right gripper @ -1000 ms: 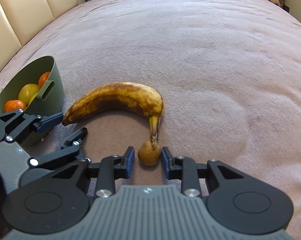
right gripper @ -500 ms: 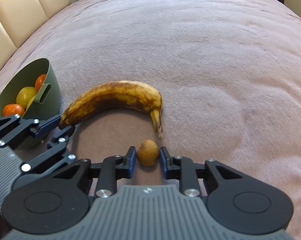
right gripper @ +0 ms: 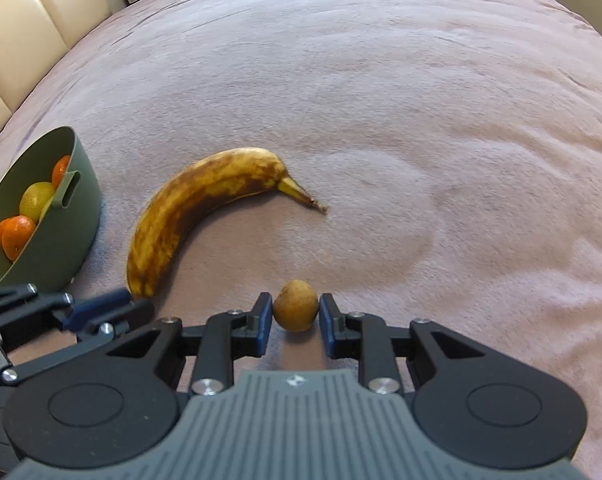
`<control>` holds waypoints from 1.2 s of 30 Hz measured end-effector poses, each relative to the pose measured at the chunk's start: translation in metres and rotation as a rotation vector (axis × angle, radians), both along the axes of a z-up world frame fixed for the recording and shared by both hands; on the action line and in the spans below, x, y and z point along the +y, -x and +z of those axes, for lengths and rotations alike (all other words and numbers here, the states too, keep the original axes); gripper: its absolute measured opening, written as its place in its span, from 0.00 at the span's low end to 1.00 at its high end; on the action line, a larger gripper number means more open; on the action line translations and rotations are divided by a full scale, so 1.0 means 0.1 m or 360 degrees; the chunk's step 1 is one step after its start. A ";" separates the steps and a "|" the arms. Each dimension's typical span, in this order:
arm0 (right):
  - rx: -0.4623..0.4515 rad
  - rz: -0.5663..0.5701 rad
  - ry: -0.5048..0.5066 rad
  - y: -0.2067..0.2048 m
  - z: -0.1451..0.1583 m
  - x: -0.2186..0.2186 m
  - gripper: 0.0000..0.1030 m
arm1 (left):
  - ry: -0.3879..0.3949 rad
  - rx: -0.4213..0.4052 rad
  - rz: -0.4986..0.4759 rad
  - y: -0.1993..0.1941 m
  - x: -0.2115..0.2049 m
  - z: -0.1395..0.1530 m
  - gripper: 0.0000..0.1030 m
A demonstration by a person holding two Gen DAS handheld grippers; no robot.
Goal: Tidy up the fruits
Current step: 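Move the left tool to the banana while the right tool approaches the small brown fruit, then grasp the banana with the left tool while the right tool grasps the small brown fruit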
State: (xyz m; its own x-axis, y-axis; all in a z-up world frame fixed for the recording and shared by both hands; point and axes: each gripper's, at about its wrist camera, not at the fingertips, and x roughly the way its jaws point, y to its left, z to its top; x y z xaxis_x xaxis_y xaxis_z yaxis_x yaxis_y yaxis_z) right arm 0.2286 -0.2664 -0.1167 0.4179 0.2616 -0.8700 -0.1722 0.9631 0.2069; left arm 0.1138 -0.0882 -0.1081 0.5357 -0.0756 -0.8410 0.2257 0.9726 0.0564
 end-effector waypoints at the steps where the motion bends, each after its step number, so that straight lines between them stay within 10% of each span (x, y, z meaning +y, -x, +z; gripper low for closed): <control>1: 0.0003 -0.0004 0.0000 -0.01 0.00 0.01 0.21 | 0.0005 -0.0009 -0.0010 0.01 -0.01 0.01 0.15; 18: -0.0086 0.0007 0.0016 -0.09 0.01 -0.04 0.21 | 0.0004 -0.0200 0.0040 -0.24 0.03 0.02 0.51; 36: -0.0102 0.0009 0.0031 -0.18 -0.02 -0.01 0.21 | 0.0059 -0.0077 0.0172 -0.39 0.12 -0.07 0.37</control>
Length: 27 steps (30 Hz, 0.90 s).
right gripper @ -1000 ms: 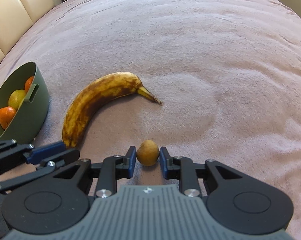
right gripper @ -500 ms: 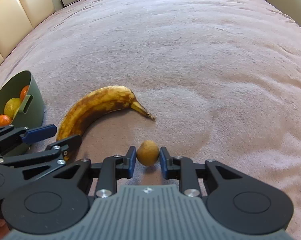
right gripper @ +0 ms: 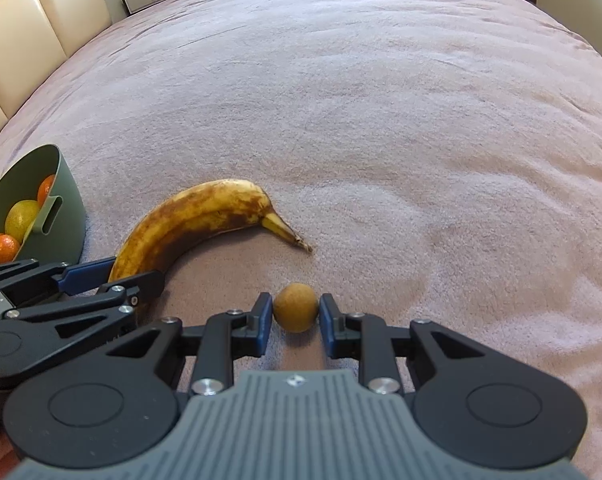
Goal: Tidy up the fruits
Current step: 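Grasp the banana with the left tool while the right tool grasps the small brown fruit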
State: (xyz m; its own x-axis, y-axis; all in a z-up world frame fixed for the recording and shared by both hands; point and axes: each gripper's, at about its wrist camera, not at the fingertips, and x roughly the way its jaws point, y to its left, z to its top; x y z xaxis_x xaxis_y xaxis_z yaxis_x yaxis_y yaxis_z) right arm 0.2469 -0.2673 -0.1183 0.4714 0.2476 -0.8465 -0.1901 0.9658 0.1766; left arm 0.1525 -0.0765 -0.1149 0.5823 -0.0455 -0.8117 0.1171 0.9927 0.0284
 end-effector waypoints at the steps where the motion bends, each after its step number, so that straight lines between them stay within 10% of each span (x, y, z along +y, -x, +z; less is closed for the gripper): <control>1: 0.0001 0.0003 0.0002 0.00 0.01 0.00 0.21 | 0.0002 0.0021 0.0014 0.00 0.00 0.02 0.37; 19: 0.0065 0.0135 0.0005 0.46 0.17 0.19 0.21 | 0.0113 0.0399 0.0277 0.58 0.26 0.24 0.37; 27: 0.0109 0.0114 0.0027 0.65 0.19 0.11 0.21 | 0.0119 0.0363 0.0164 0.64 0.24 0.23 0.42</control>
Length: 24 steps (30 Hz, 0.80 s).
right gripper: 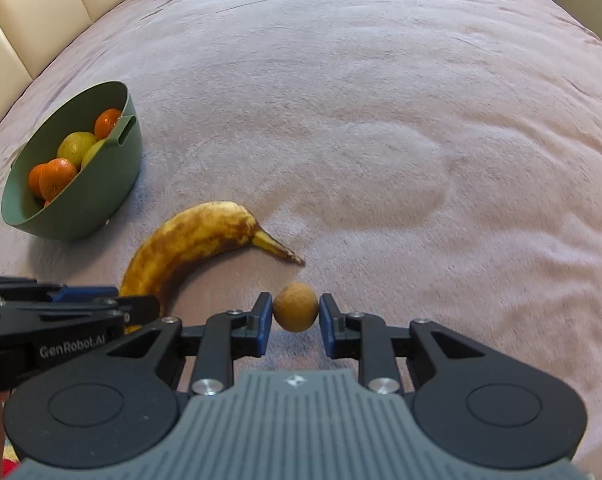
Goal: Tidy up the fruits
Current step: 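Grasp the banana with the left tool while the right tool grasps the small brown fruit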
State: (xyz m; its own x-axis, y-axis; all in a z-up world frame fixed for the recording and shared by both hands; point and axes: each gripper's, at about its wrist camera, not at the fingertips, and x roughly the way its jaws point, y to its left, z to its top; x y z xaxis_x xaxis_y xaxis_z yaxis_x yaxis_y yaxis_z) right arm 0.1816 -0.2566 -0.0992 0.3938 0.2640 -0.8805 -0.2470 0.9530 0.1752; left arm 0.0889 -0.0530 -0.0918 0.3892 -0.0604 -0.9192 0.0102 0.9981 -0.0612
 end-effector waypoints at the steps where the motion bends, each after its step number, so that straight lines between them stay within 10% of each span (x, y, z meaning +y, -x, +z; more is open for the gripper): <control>1: -0.0005 -0.0001 0.0008 0.00 0.00 0.00 0.21 | -0.0015 -0.0038 -0.0037 0.00 -0.01 0.02 0.46; 24: -0.0009 0.0050 0.0054 -0.21 -0.16 0.04 0.22 | 0.0010 -0.0148 -0.0345 -0.39 -0.10 -0.15 0.57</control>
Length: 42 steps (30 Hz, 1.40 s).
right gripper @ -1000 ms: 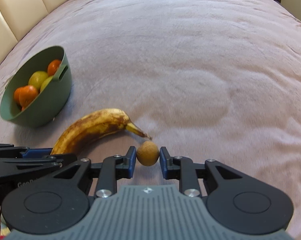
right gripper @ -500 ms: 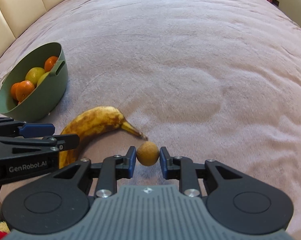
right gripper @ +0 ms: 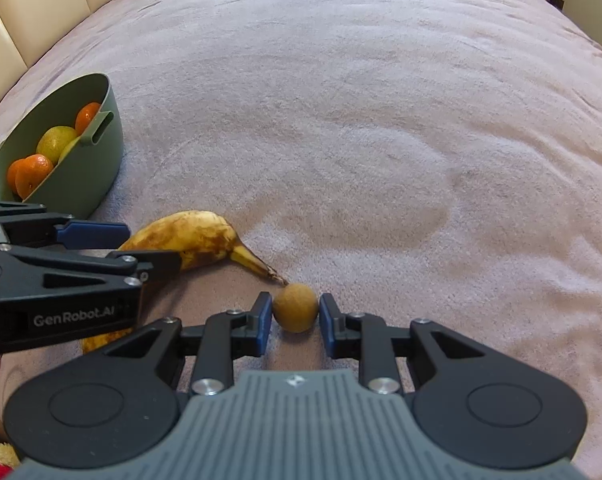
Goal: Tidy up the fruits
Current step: 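Grasp the banana with the left tool while the right tool grasps the small brown fruit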
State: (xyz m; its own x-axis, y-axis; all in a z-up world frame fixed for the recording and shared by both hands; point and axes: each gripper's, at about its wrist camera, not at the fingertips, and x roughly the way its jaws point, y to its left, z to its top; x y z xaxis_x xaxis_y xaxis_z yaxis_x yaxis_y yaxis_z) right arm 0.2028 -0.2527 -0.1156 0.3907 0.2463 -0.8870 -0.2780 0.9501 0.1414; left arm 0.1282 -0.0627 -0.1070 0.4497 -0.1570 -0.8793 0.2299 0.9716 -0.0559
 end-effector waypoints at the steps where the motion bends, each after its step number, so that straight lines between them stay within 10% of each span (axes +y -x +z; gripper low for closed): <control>1: 0.0009 0.0005 -0.0001 0.00 -0.02 0.00 0.22 | 0.0013 0.0006 -0.0008 -0.01 0.00 -0.01 0.57; 19: 0.0066 0.0005 -0.0043 -0.08 -0.07 0.00 0.26 | -0.0033 0.0279 -0.0061 -0.14 0.05 -0.14 0.53; 42: -0.0021 0.0052 0.0003 0.00 0.06 0.11 0.22 | -0.0145 0.0219 -0.0005 0.02 -0.03 -0.05 0.43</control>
